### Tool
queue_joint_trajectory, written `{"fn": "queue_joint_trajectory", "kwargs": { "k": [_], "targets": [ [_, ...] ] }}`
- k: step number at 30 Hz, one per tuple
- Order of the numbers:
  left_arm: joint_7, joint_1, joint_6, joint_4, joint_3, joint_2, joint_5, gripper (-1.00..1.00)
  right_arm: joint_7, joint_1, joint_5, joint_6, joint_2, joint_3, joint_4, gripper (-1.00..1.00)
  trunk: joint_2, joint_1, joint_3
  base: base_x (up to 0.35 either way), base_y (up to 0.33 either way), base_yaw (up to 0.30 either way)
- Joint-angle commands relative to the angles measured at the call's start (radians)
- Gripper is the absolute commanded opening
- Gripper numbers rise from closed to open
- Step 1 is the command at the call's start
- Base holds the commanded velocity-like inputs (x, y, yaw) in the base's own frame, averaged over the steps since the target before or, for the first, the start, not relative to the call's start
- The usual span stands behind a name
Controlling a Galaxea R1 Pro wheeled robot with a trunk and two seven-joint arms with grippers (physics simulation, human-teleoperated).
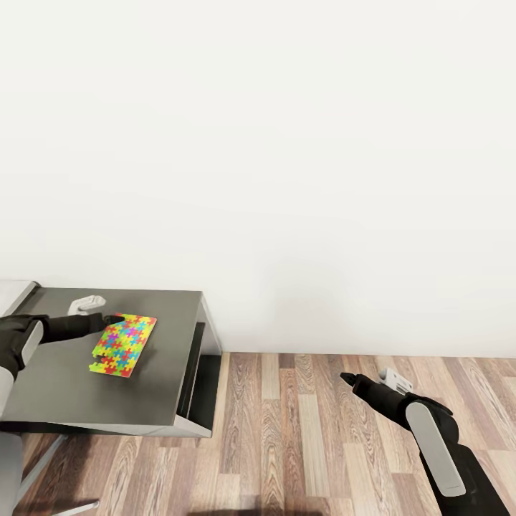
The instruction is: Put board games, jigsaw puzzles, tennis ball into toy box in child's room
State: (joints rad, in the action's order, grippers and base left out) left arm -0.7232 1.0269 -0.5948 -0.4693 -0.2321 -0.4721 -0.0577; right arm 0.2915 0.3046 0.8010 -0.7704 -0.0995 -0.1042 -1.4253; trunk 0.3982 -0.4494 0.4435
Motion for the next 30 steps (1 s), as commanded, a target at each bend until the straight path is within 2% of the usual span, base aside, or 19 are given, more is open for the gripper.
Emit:
{"fn": "queue_joint_trajectory", "kwargs": {
  "k": [1,5,13,30],
  "targets": [
    [-0.003,0.001,-0.008,0.000,-0.006,0.000,-0.007,1.00,0.009,0.001,0.011,-0.003,0.000,0.000,-0.001,1.00,0.002,-0.001,0.002,0.000,0.000,0.000],
    [0.011,0.001,-0.008,0.002,-0.006,-0.005,-0.009,1.00,0.009,0.001,0.011,-0.003,0.000,0.000,-0.001,1.00,0.002,-0.001,0.002,0.000,0.000,0.000],
    [0.088,0.001,-0.009,0.007,-0.006,-0.007,-0.009,1.00,0.009,0.001,0.011,-0.003,0.000,0.000,-0.001,1.00,0.002,-0.001,0.002,0.000,0.000,0.000],
    [0.086,0.001,-0.006,0.008,-0.006,-0.003,-0.008,1.00,0.009,0.001,0.011,-0.003,0.000,0.000,-0.001,1.00,0.002,-0.001,0.002,0.000,0.087,0.000]
  ]
}}
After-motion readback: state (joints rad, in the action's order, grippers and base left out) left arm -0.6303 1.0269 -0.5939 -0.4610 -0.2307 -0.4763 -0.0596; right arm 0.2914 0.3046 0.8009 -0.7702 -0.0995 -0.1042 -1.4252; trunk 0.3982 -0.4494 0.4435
